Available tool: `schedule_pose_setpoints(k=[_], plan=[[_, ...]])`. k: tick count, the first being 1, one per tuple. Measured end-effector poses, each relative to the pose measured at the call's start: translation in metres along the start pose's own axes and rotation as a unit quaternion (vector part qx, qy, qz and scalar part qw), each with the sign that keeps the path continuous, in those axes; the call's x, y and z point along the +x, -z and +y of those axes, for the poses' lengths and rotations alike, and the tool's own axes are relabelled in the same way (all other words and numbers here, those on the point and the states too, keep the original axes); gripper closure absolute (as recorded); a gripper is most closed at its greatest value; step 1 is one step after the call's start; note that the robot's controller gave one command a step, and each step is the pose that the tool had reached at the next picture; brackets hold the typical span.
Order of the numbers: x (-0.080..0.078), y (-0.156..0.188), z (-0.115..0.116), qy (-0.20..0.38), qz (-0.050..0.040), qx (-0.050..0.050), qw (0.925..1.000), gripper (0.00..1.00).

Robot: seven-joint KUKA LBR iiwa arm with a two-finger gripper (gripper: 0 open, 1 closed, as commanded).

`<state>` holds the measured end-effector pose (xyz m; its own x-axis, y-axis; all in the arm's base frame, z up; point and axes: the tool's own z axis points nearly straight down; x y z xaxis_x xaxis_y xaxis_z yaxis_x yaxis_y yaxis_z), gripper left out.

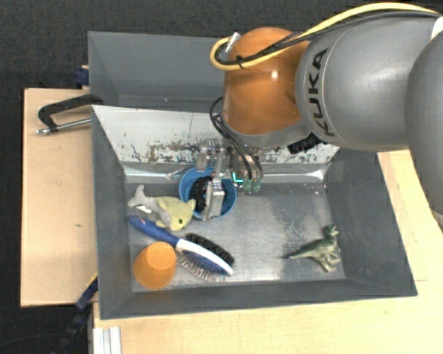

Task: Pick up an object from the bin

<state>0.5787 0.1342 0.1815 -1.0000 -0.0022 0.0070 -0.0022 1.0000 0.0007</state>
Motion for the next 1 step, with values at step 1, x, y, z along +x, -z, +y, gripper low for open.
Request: schedule_pose_setpoints(k=[1], plan=[[-0.0215, -0.1039, -0.0084, -0.106, -0.0052, -0.002, 0.9944, 0.00]])
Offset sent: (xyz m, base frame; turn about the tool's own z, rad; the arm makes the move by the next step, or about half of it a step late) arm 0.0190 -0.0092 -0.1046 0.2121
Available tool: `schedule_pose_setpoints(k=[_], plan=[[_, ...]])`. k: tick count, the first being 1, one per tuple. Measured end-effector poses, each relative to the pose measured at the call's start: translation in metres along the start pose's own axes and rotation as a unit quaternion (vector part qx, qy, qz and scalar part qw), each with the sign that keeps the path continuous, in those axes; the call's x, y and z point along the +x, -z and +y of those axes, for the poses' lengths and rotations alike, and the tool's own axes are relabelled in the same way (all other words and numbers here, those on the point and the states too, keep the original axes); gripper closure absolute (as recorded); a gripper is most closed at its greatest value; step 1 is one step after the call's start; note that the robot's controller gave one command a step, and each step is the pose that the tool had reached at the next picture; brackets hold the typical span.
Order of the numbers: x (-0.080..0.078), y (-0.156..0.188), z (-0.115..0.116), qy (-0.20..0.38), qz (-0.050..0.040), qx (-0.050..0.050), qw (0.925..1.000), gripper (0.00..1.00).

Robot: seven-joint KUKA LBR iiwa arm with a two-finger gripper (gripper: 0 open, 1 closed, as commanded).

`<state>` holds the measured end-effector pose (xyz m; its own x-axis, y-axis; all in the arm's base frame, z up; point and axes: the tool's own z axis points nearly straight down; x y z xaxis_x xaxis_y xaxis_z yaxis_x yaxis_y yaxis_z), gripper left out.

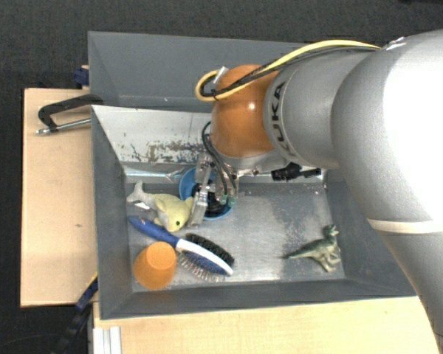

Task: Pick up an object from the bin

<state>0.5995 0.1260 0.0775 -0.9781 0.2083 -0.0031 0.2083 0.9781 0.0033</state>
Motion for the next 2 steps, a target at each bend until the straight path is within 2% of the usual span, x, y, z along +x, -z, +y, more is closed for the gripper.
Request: schedule_pose_setpoints(k=[1, 2], plan=[[0.0010, 0.0008, 0.0000, 0.000, 0.0006, 0.000, 1.0000, 1.00], [0.0099, -0.0034, -0.0098, 0.000, -0.0026, -0.002, 1.0000, 1.00]])
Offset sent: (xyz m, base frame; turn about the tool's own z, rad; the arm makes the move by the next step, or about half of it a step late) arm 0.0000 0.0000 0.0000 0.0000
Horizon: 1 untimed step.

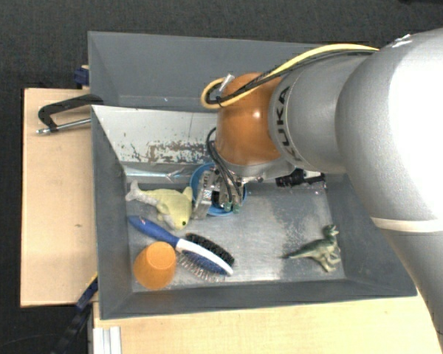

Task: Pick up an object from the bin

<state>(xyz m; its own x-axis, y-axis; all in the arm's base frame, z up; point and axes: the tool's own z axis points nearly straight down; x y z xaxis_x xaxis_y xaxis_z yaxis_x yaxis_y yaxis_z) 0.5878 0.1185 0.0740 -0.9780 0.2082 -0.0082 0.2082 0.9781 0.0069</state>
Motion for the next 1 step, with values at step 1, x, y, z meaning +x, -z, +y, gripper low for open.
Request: schedule_pose_setpoints(k=[1], plan=[[0.0070, 0.1333, 0.0074, -0.057, -0.0019, 0.000, 0.9984, 1.00]])
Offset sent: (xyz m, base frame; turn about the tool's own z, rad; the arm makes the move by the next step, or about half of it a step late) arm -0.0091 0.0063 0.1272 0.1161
